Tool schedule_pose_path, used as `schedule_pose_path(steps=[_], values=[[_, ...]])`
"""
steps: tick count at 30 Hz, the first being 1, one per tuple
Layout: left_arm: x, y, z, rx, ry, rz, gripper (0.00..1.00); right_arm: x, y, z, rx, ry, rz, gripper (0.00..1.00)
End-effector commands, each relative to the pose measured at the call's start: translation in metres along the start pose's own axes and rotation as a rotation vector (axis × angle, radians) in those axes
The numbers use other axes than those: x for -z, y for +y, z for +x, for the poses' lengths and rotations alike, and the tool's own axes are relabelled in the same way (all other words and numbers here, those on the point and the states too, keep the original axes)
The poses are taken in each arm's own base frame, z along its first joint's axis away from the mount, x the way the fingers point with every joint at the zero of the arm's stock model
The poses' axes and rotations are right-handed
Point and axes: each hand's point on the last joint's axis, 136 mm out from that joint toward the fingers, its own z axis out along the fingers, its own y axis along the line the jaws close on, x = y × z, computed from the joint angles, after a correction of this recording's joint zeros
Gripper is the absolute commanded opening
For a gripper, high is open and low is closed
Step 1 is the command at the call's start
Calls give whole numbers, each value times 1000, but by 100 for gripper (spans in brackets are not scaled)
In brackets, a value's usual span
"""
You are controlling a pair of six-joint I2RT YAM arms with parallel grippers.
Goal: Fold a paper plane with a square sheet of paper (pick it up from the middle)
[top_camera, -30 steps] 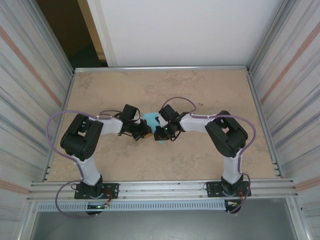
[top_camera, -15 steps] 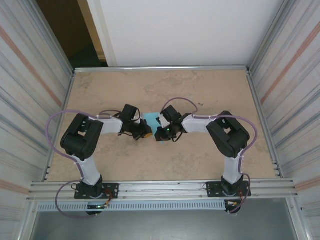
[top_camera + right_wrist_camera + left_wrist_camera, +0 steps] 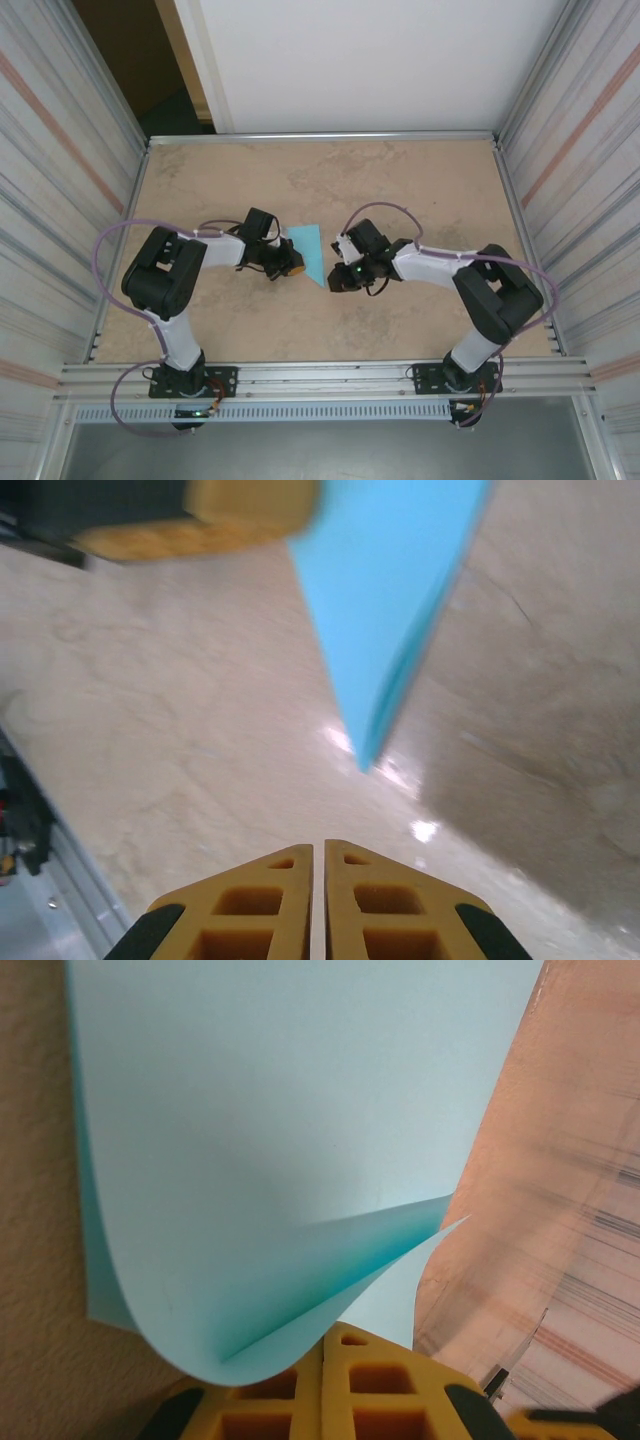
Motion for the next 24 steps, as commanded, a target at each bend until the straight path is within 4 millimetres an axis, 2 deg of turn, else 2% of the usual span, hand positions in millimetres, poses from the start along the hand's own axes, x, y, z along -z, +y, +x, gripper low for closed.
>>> schedule_pose_path(steps=[1,8,17,21,24], values=[[-7,70,10,107,1,-238,4,0,10,-25,20,-58,13,10],[-9,64,8,100,3,-220,4,-31,8,-44,19,-26,37,7],[-7,44,0,63,1,-165,4,-55,-15,-27,-16,62,91,6],[-3,25,-5,-5,-3,-111,5,-59,-32,-16,-37,100,157,6],[8,-4,-11,-98,-43,-28,8,-62,-42,-9,-57,121,197,5]])
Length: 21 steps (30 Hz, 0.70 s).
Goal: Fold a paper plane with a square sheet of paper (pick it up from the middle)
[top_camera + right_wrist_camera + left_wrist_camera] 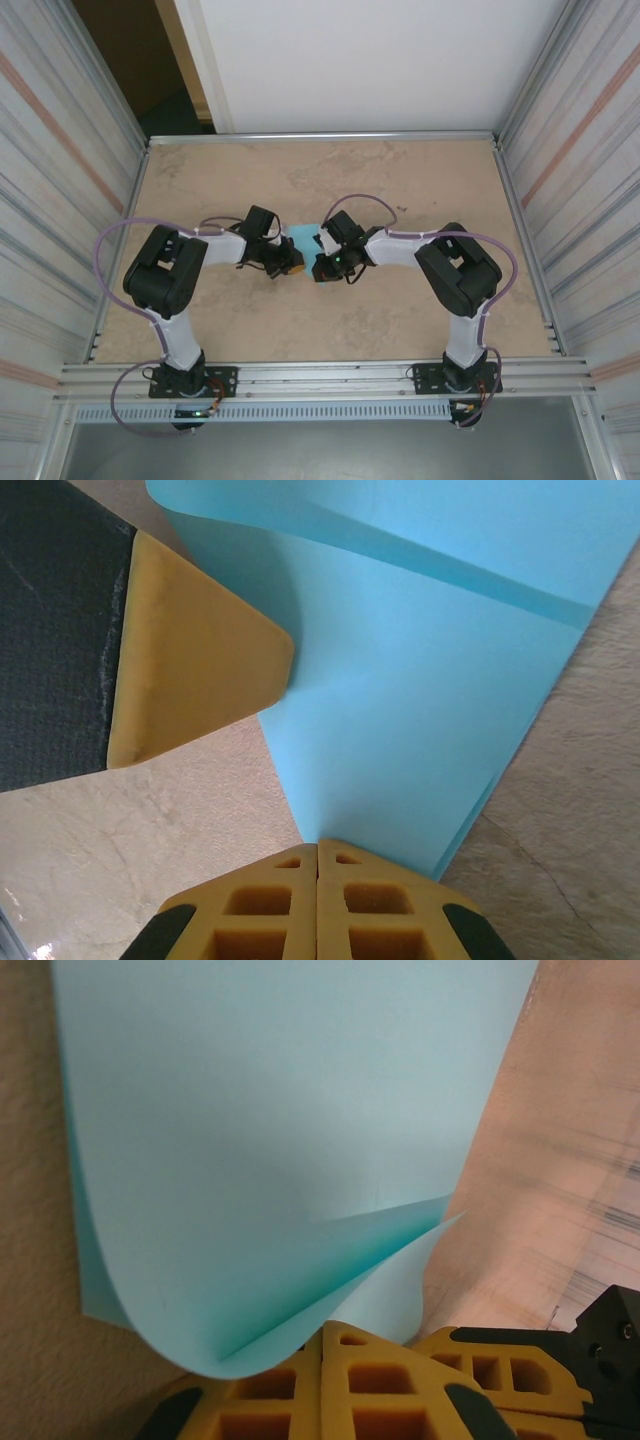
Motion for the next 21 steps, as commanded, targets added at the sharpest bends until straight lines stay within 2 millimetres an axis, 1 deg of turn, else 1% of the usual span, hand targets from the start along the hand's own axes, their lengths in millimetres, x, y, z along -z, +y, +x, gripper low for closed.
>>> schedule_pose_path(steps=[1,3,5,8,11,14,16,21], values=[[11,-8,-8,-88,-57,-1,10,-13,-30,22,-49,79,122,5],[17,-23,-7,-142,-73,27,11,-13,-32,24,-57,84,128,5],[16,-26,-2,-160,-70,35,11,-14,-33,25,-68,86,130,5],[8,-21,5,-147,-47,42,11,-15,-34,26,-80,88,127,5],[1,-22,9,-155,-28,61,10,-15,-34,27,-89,91,121,5],[-7,-22,15,-180,7,45,9,-15,-34,28,-93,94,121,5],[-11,-18,17,-182,19,31,9,-16,-34,29,-94,99,117,6],[-14,-6,11,-195,15,-5,9,-17,-36,31,-111,105,120,6]])
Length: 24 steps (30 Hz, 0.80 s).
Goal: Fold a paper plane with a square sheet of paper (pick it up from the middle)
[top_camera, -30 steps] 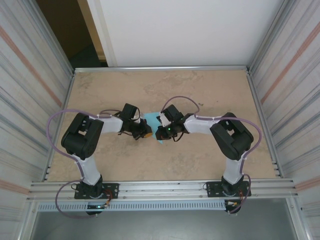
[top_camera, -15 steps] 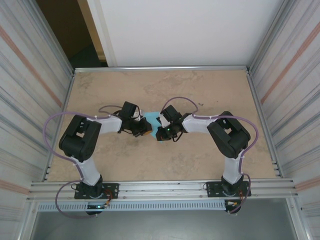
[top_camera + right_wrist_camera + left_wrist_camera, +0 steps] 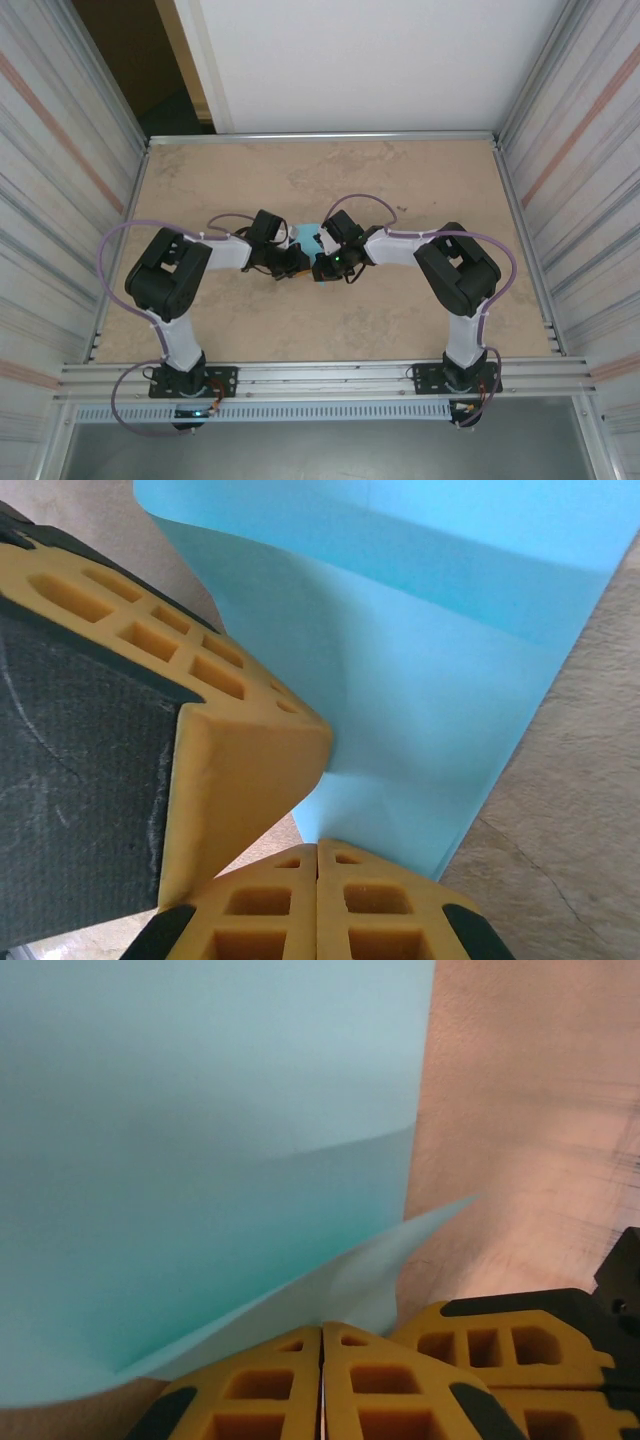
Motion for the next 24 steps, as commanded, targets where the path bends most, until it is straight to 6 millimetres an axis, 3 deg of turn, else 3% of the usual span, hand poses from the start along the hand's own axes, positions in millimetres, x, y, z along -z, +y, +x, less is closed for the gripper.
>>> schedule_pose_path(steps=[1,6,10,15,20,24], values=[[-1,9,-6,-42,3,-29,9,-16,-37,31,-88,103,121,6],[7,39,-24,-43,-14,-107,8,-16,-42,40,-100,130,138,6],[24,61,-45,-5,-62,-159,8,-15,-48,48,-110,146,157,6],[42,69,-67,19,-117,-188,8,-14,-50,52,-119,152,162,6],[59,47,-85,-29,-165,-169,8,-8,-36,38,-112,118,107,7],[90,13,-95,-65,-245,-130,11,21,6,-4,-75,-5,-10,10]])
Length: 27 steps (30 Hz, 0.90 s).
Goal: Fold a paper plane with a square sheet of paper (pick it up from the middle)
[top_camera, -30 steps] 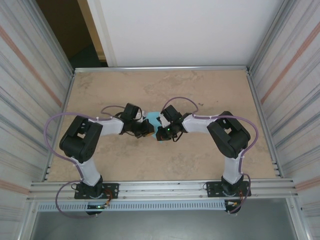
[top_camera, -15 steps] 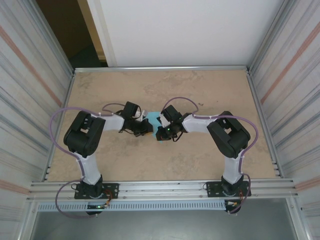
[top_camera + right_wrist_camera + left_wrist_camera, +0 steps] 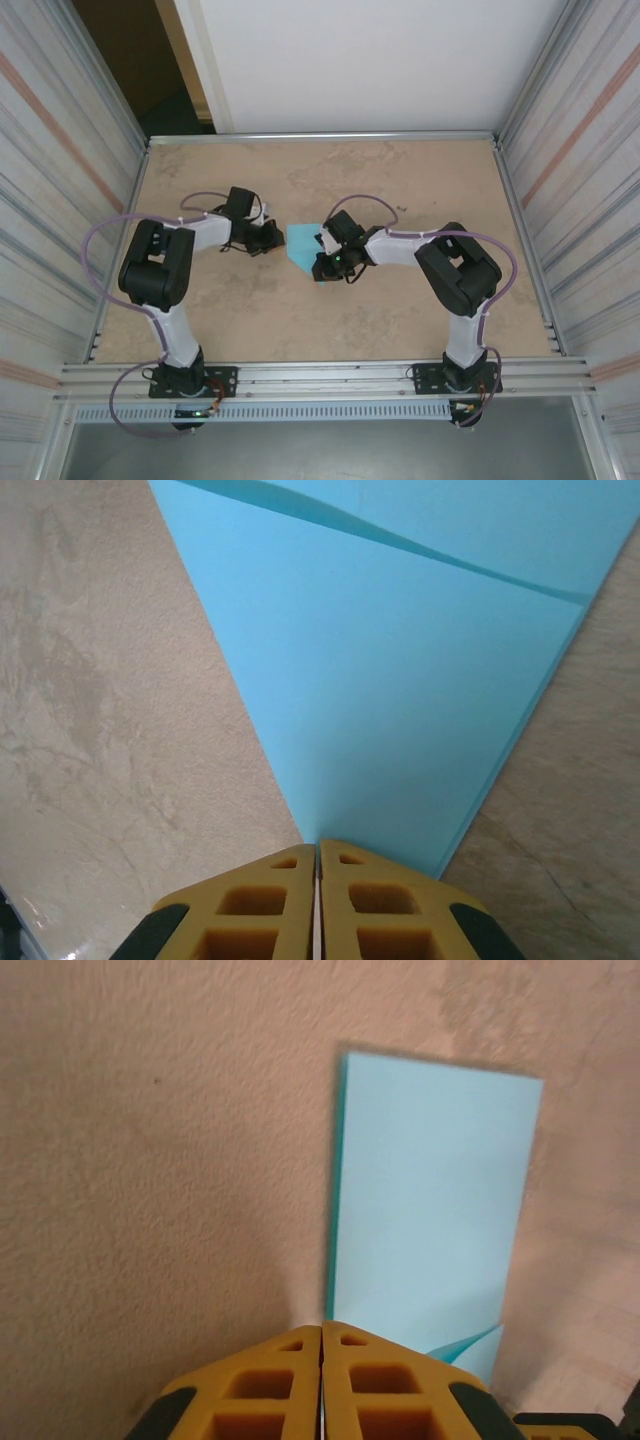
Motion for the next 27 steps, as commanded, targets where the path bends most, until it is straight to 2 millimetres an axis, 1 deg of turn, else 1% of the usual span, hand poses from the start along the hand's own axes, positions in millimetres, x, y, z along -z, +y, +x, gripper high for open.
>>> schedule_pose_path(steps=[1,3,5,6,8,10,12,15,18,20,25,27], values=[[41,-27,-21,-47,-106,8,13,27,17,-15,-26,-46,-30,11],[53,-32,-20,-38,-138,18,18,42,30,-28,-6,-107,-59,14],[61,-32,-14,-11,-160,22,25,52,35,-37,-1,-160,-64,21],[62,-31,-10,6,-165,34,29,53,31,-39,-9,-181,-44,25],[60,-31,3,48,-153,73,36,52,18,-43,-50,-215,8,27],[55,-31,17,87,-132,113,41,50,4,-48,-118,-238,45,30],[49,-30,29,113,-110,126,45,46,-2,-54,-170,-260,48,30],[40,-31,43,130,-81,127,51,38,-1,-63,-189,-272,30,30],[28,-29,51,155,-50,132,52,27,-2,-70,-194,-255,27,24],[22,-27,53,182,-36,140,52,21,-4,-71,-195,-242,34,20],[12,-27,54,207,-10,158,51,15,-22,-66,-225,-224,70,19],[8,-27,54,208,3,163,48,11,-27,-63,-227,-204,74,19]])
